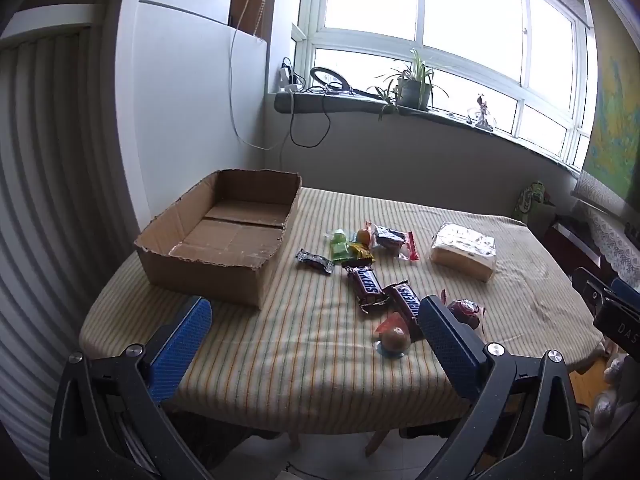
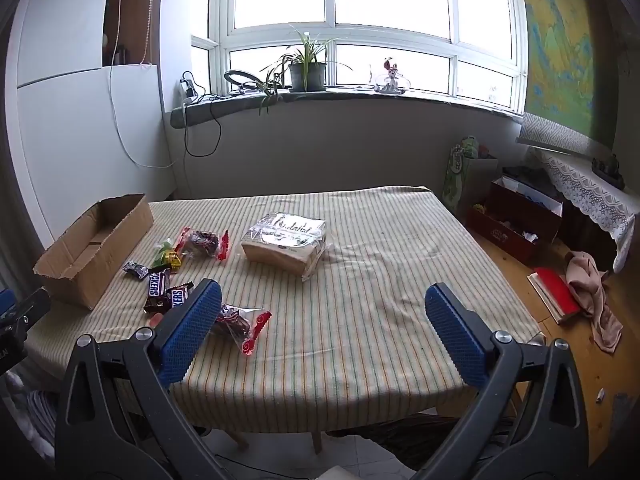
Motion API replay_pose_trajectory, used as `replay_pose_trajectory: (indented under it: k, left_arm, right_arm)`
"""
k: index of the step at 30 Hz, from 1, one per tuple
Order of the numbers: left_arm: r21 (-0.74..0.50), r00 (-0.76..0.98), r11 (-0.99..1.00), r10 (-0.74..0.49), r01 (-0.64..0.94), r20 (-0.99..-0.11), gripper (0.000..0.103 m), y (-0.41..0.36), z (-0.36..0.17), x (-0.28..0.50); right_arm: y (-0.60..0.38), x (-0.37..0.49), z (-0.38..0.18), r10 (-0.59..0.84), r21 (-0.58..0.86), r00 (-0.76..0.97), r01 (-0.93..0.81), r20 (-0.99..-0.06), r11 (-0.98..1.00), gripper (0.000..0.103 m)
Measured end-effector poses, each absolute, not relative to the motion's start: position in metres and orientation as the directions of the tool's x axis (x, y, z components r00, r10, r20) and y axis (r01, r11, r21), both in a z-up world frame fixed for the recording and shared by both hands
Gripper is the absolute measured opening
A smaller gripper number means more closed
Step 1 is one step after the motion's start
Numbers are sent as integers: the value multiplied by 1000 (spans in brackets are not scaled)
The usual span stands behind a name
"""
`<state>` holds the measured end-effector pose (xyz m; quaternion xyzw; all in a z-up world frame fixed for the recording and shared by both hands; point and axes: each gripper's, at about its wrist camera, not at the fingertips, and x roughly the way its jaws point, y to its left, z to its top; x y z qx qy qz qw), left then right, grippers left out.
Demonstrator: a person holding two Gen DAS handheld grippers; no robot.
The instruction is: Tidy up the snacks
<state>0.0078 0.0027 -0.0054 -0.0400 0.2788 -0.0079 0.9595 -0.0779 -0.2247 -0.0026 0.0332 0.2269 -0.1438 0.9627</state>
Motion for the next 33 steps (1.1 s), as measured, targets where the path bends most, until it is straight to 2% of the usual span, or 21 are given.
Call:
replay_pose_trajectory:
  k: [33]
  left_arm:
    - [-102, 852, 995, -41, -15, -522, 103, 8, -3, 1]
  right_arm:
    - [-227, -71, -3, -238, 19, 862, 275, -447, 961, 103]
